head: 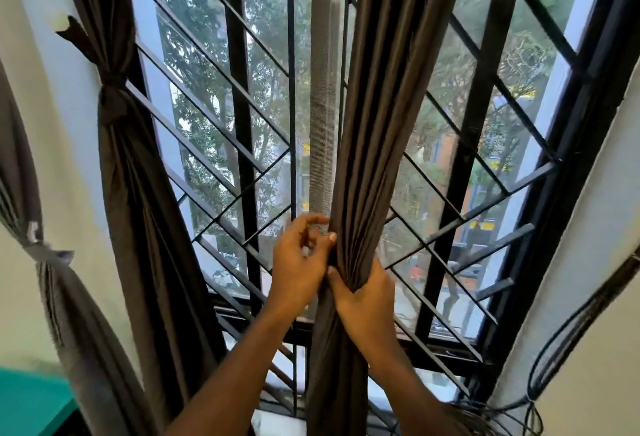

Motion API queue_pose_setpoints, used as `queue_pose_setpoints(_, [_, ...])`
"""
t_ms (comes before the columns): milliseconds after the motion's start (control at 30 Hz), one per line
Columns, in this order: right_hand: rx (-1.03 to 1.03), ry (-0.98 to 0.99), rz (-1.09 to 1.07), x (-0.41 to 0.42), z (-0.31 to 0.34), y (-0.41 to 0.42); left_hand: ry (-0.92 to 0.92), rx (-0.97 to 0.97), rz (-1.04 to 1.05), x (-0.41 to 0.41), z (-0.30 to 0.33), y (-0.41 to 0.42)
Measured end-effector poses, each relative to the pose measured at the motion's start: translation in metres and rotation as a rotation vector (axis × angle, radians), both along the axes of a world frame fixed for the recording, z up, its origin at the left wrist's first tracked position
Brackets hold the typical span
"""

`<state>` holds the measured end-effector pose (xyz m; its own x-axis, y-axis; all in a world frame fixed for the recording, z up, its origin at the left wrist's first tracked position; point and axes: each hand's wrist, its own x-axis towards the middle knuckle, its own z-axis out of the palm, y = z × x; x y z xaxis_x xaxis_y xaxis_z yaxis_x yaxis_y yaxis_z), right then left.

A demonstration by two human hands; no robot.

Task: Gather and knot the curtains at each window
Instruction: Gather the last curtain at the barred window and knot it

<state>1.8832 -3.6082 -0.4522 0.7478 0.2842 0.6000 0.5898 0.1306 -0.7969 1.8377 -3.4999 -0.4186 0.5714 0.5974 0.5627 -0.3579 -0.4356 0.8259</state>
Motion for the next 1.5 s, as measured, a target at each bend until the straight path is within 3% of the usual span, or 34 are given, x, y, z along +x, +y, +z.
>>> queue_pose_setpoints(67, [0.041,0.121,0.137,0.003,0.001,-0.003,0.063,0.149,0.080,-0.001,-0.003,0.023])
queue_pose_setpoints(133, [0.204,0.403,0.405,0.010,0.002,-0.010,0.195,0.139,-0.115,-0.008,0.001,0.046])
queue_pose_setpoints(200, [0.244,0.679,0.703,0.016,0.001,-0.015,0.348,0.038,-0.434,-0.014,0.003,0.059])
queue_pose_setpoints(267, [0.222,0.771,0.872,0.019,-0.001,-0.018,0.456,-0.027,-0.623,-0.017,-0.003,0.061])
queue_pose_setpoints(333, [0.232,0.730,0.868,0.019,-0.001,-0.015,0.507,-0.029,-0.638,-0.016,-0.009,0.057])
queue_pose_setpoints(433, [0.154,0.504,0.501,0.028,0.002,-0.007,0.503,0.028,-0.494,-0.009,-0.014,0.053])
queue_pose_setpoints(533, [-0.185,0.012,-0.101,0.037,0.003,-0.003,0.479,0.211,-0.055,-0.005,-0.008,0.052])
queue_pose_setpoints(567, [-0.297,-0.130,-0.230,0.037,0.003,-0.002,0.462,0.221,-0.025,-0.005,-0.004,0.046])
queue_pose_setpoints(633, [-0.552,-0.329,-0.423,0.033,0.003,0.005,0.425,0.125,-0.181,-0.005,0.007,0.023])
queue_pose_setpoints(733, [-0.693,-0.408,-0.550,0.021,0.009,0.012,0.360,-0.056,-0.267,0.006,0.006,-0.008])
queue_pose_setpoints(833, [-0.659,-0.264,-0.336,0.009,0.014,0.007,0.263,-0.121,-0.187,0.010,-0.003,-0.022])
queue_pose_setpoints(900, [-0.667,-0.269,-0.187,0.003,0.013,-0.001,0.198,-0.157,-0.139,0.011,-0.009,-0.022])
queue_pose_setpoints(1000, [-0.407,-0.139,-0.113,0.010,0.009,-0.013,0.197,-0.131,0.020,0.016,-0.009,-0.016])
queue_pose_setpoints(1133, [-0.118,0.205,-0.062,0.015,0.012,-0.024,0.276,-0.036,0.161,0.019,-0.003,-0.011])
queue_pose_setpoints(1267, [0.320,0.739,0.241,0.006,0.026,-0.027,0.344,-0.141,0.137,0.019,0.000,-0.015])
queue_pose_setpoints(1367, [0.270,0.911,0.387,0.008,0.026,-0.033,0.339,-0.334,-0.013,0.012,0.009,-0.024])
queue_pose_setpoints(1500, [0.103,0.773,0.398,0.013,0.031,-0.037,0.491,-0.501,-0.202,0.000,0.025,-0.027])
